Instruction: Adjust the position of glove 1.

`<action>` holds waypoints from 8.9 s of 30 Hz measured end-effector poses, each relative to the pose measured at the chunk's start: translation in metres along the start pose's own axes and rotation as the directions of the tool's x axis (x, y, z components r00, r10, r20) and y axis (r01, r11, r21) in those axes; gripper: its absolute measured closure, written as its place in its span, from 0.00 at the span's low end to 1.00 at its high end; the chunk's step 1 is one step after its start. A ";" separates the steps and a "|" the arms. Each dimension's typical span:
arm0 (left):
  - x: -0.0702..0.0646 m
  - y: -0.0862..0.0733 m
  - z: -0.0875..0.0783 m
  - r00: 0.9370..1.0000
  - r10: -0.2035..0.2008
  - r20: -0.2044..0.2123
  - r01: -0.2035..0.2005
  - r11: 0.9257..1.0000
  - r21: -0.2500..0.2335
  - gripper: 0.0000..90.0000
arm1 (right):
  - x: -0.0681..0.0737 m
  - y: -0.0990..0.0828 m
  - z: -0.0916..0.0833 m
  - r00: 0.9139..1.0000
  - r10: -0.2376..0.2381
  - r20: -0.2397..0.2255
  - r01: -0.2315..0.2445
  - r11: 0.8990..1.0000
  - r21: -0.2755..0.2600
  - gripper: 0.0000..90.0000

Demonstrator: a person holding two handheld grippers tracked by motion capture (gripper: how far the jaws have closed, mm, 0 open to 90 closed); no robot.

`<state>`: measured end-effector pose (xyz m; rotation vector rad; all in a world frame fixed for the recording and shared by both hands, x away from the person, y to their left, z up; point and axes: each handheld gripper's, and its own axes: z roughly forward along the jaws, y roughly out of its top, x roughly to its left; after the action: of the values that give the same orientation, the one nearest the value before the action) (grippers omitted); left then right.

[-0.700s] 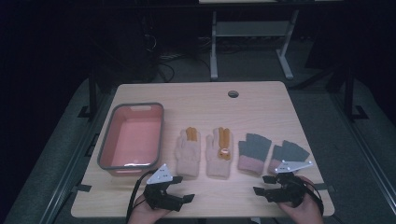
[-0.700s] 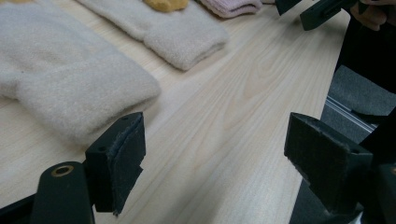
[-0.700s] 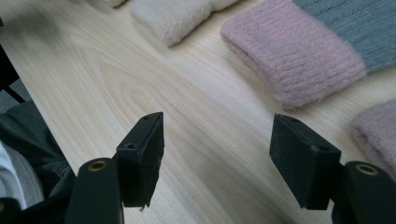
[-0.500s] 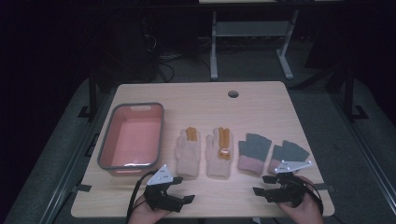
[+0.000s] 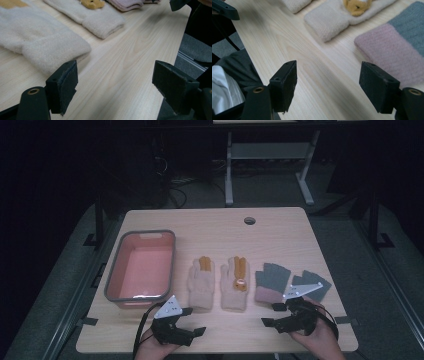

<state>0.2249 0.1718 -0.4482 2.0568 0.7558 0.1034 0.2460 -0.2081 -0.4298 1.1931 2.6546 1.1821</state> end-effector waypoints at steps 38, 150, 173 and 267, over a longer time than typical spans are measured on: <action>-0.004 0.001 0.003 1.000 0.022 0.003 -0.022 1.000 0.003 0.23 | -0.004 0.105 0.038 0.993 -0.120 -0.007 0.120 0.982 0.146 0.35; -0.007 0.000 -0.002 1.000 0.017 0.001 -0.017 0.999 -0.029 0.23 | 0.005 0.152 0.078 0.961 -0.211 0.181 0.161 0.953 0.258 0.68; -0.009 0.000 -0.002 1.000 0.020 0.008 -0.020 1.000 -0.024 0.23 | 0.042 0.202 0.094 0.957 -0.266 0.113 0.235 0.945 0.228 0.68; -0.013 0.001 0.000 0.999 0.035 0.013 -0.035 0.999 -0.024 0.23 | 0.053 0.186 0.177 0.914 -0.402 0.056 0.362 0.869 0.338 0.57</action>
<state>0.2143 0.1647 -0.4448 2.0464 0.7076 0.1179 0.3781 0.0185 -0.4230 0.6713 2.8706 0.6094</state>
